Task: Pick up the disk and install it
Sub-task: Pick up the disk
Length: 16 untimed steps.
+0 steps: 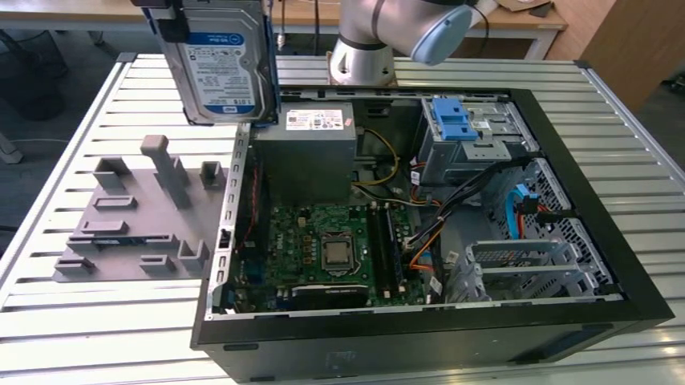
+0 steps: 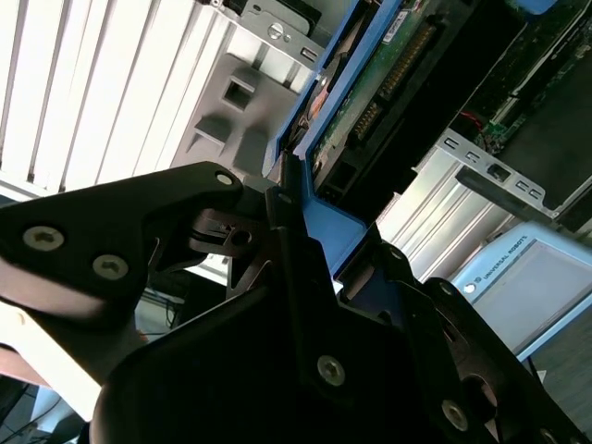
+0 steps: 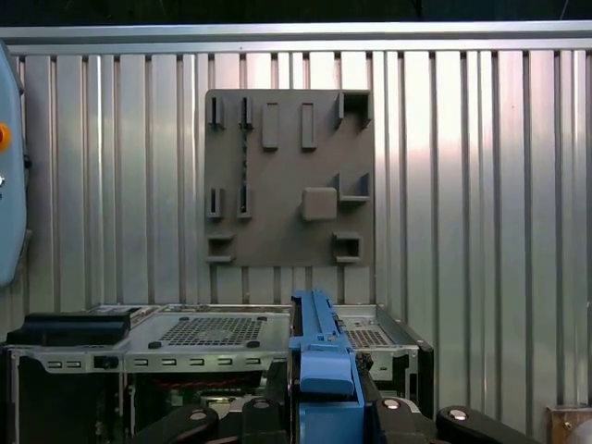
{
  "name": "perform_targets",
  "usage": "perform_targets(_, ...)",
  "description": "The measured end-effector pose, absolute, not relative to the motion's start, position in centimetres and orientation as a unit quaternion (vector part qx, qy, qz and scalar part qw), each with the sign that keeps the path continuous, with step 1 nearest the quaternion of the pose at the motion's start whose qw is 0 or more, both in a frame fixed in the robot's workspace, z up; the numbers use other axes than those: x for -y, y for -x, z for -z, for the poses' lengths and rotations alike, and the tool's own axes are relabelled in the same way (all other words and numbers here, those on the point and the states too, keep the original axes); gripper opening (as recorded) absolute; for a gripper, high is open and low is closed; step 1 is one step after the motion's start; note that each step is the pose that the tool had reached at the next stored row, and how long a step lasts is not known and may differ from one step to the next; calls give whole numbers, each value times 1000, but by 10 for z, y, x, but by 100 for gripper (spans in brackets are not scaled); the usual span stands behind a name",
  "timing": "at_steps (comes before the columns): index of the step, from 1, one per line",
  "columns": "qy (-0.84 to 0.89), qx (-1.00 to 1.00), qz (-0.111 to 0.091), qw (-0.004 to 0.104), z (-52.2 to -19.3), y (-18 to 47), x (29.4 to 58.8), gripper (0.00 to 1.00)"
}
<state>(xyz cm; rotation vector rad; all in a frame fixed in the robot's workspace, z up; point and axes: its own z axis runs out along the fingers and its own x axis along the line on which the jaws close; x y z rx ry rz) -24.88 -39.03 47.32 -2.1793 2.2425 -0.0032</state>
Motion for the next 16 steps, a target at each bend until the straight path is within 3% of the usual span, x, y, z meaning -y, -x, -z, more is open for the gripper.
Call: perform_targets(16, 697, -717, 1, 7, -473, 221, 413, 36)
